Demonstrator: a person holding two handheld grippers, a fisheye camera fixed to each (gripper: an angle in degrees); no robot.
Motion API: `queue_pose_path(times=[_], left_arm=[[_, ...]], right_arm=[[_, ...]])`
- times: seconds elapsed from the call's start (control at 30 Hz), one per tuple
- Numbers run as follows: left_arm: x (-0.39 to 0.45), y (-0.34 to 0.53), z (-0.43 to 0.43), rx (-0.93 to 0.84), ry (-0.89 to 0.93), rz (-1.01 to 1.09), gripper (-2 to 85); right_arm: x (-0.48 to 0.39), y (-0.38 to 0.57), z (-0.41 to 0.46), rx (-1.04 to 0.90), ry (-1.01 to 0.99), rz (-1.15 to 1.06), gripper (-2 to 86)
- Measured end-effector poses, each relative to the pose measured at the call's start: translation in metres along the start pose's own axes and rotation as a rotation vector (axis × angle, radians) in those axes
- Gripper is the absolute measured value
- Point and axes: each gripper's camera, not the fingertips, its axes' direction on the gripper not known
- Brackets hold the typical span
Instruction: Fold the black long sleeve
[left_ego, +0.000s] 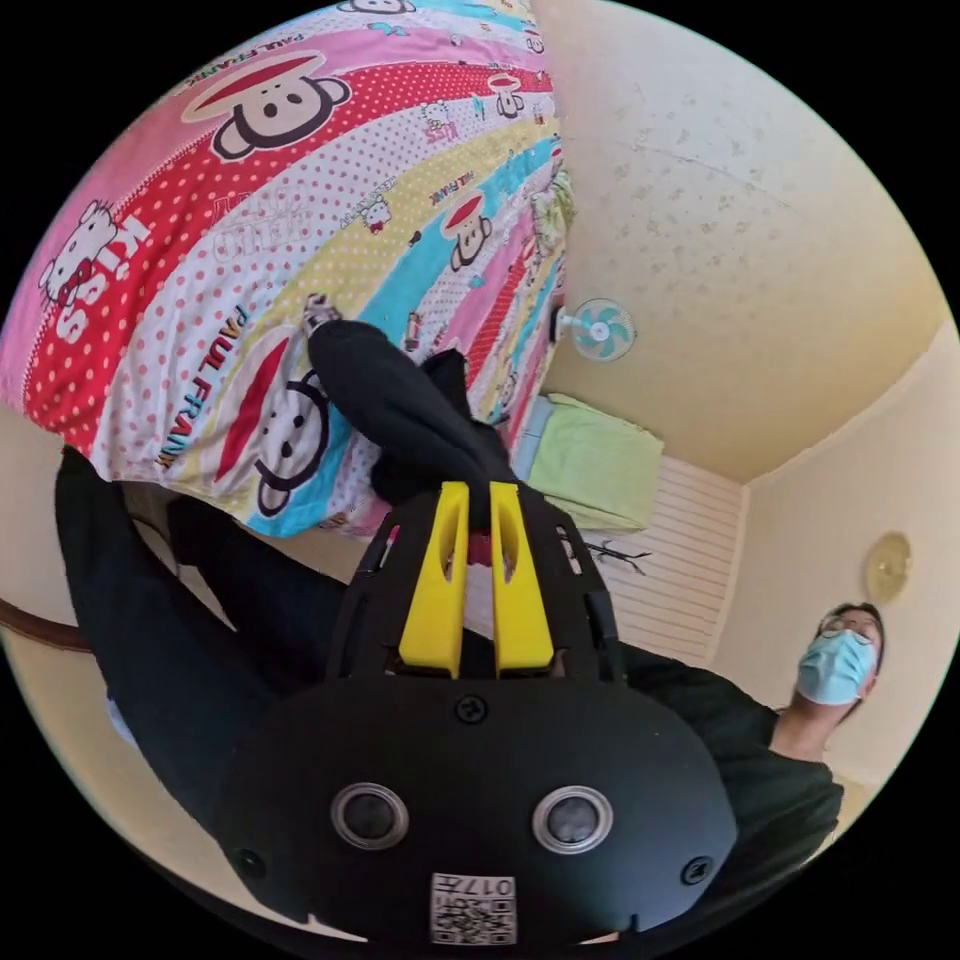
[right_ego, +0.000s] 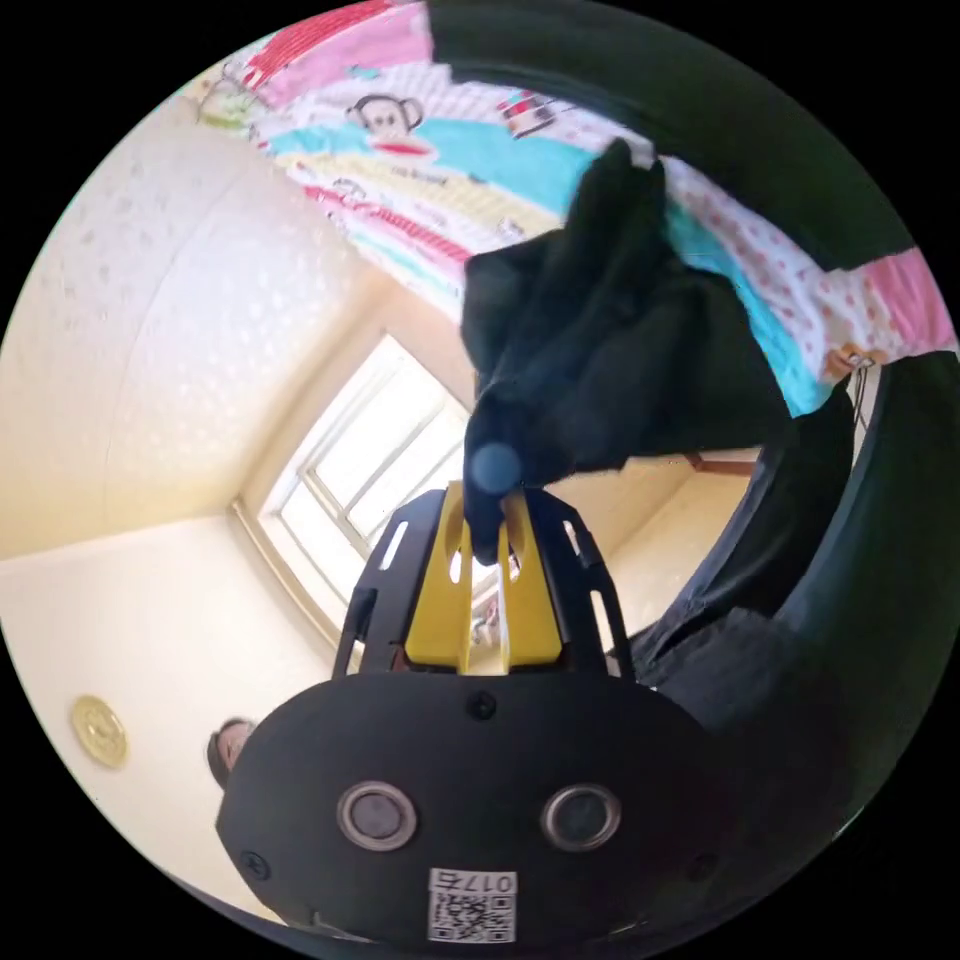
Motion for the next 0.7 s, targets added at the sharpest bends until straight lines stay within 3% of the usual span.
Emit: queue_pose_path(times=[0.1,0.23,0.4,0.57,0.7], left_arm=[[0.025,0.022,-0.042,0.010,0.109,-0.019,3.7],[0.054,0.031,-0.108,0.118,0.062,0.008,3.6],[0.135,0.024,-0.241,0.371,0.138,0.264,3.4],[0.222,0.014,-0.339,0.527,-0.076,0.515,3.6],[0.227,-0.033,-0.383,0.616,-0.137,0.485,3.8]], right_arm=[[-0.013,0.019,0.025,-0.091,0.037,-0.026,3.8],[-0.005,0.005,0.107,-0.233,0.104,-0.016,3.1],[-0.045,-0.008,0.268,-0.475,0.074,-0.202,3.1],[-0.091,0.002,0.435,-0.599,0.146,-0.470,3.4],[-0.068,-0.028,0.511,-0.542,0.206,-0.500,3.3]])
